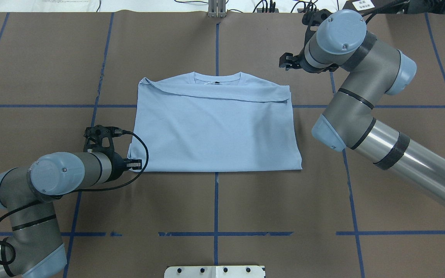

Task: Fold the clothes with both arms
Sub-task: 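Grasp the shirt edge with the left gripper and drag it away from the robot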

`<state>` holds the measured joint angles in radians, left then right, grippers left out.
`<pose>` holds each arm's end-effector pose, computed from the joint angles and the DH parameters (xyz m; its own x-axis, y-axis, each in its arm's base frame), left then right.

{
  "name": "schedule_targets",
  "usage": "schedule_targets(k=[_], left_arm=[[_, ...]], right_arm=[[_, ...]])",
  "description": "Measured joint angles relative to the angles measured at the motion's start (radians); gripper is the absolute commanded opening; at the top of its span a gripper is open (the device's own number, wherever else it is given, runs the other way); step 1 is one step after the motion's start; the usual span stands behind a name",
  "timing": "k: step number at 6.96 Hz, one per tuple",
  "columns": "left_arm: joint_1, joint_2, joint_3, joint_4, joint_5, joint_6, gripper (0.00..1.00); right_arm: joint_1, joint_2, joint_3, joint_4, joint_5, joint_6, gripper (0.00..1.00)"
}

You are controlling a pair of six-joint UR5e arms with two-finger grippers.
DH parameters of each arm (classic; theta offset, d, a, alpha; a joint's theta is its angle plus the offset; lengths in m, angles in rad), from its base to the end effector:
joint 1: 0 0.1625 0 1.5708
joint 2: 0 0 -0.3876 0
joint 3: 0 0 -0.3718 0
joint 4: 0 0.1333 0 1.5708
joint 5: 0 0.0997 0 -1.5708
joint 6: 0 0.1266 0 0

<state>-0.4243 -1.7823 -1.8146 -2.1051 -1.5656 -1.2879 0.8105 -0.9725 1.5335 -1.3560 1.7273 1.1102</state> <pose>0.4696 -0.3591 0.3641 0.5965 0.0369 -0.8018 0.2594 0.9365 0.2361 -0.3945 -0.5796 0.3044 0.7254 0.1257 0.6768 -0.3551 0.9106 0.2116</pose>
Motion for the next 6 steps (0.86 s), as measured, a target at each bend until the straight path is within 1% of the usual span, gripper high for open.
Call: schedule_targets(k=[2,3,4,5,6], left_arm=[[-0.052,0.001,0.015,0.0,0.0,0.097,0.0],[-0.121,-0.005,0.055,-0.001,-0.002,0.187,0.0],[-0.209,-0.038,0.126,-0.003,-0.003,0.286,0.0],[-0.29,-0.108,0.225,-0.003,-0.005,0.37,0.0],[-0.362,-0.215,0.365,-0.007,-0.006,0.438,0.0]], right_arm=[[-0.001,-0.001,-0.002,0.0,0.0,0.001,1.0],[-0.002,0.0,-0.002,0.0,0.0,0.002,1.0],[-0.004,0.001,-0.002,0.0,0.0,0.003,1.0],[-0.005,0.002,-0.001,0.0,0.0,0.004,1.0],[-0.006,0.003,0.0,0.0,0.0,0.005,1.0]])
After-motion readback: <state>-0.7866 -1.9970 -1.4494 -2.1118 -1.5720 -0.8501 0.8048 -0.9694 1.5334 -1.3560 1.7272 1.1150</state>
